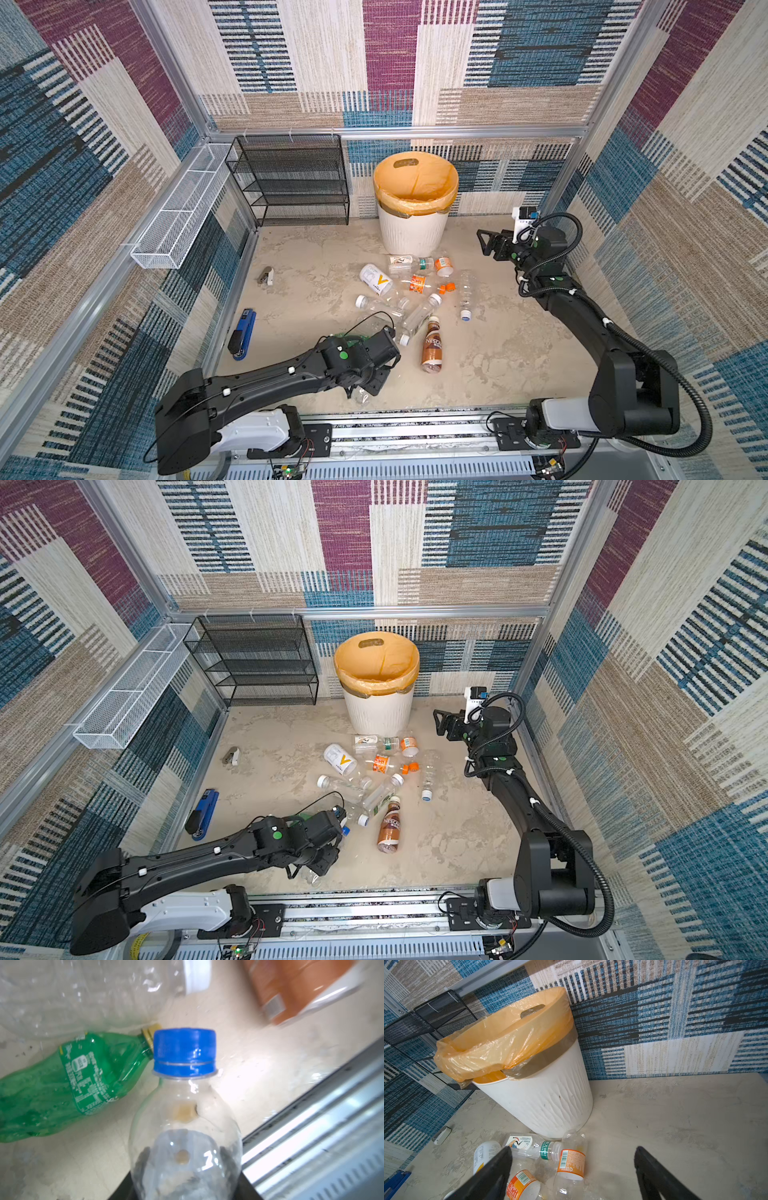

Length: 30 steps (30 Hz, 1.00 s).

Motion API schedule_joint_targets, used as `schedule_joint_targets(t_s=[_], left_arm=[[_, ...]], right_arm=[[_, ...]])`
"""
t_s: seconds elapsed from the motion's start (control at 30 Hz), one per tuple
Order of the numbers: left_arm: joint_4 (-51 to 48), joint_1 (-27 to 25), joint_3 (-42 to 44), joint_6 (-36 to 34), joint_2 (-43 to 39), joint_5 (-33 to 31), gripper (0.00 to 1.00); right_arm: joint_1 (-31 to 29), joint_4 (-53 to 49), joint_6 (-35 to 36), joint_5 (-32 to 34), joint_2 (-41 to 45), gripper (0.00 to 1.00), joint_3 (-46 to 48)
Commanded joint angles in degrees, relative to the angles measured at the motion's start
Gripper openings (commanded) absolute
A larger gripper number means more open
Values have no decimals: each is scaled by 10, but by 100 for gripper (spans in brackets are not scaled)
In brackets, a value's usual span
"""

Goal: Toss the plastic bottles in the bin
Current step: 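Lower the left gripper onto the blue-capped clear bottle and close it, then lift the blue-capped bottle with the left gripper and carry it over the bin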

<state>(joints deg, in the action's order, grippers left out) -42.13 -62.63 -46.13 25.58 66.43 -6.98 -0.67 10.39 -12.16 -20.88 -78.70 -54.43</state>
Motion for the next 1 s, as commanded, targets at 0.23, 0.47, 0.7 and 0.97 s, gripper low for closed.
schedule_joint_targets(t_s=[0.23, 0.47, 0.7, 0.97], left_arm=[[285, 3, -32, -318, -136, -154, 53], [865, 26, 37, -637, -77, -161, 53], [1134, 65, -51, -734, 54, -15, 53], [1042, 204, -300, -541, 209, 39, 53]], right_arm=[[0, -29, -7, 8, -29, 91, -23], [0, -38, -13, 7, -23, 89, -21], [0, -25, -24, 11, 1, 89, -8], [0, -12, -25, 18, 13, 89, 14]])
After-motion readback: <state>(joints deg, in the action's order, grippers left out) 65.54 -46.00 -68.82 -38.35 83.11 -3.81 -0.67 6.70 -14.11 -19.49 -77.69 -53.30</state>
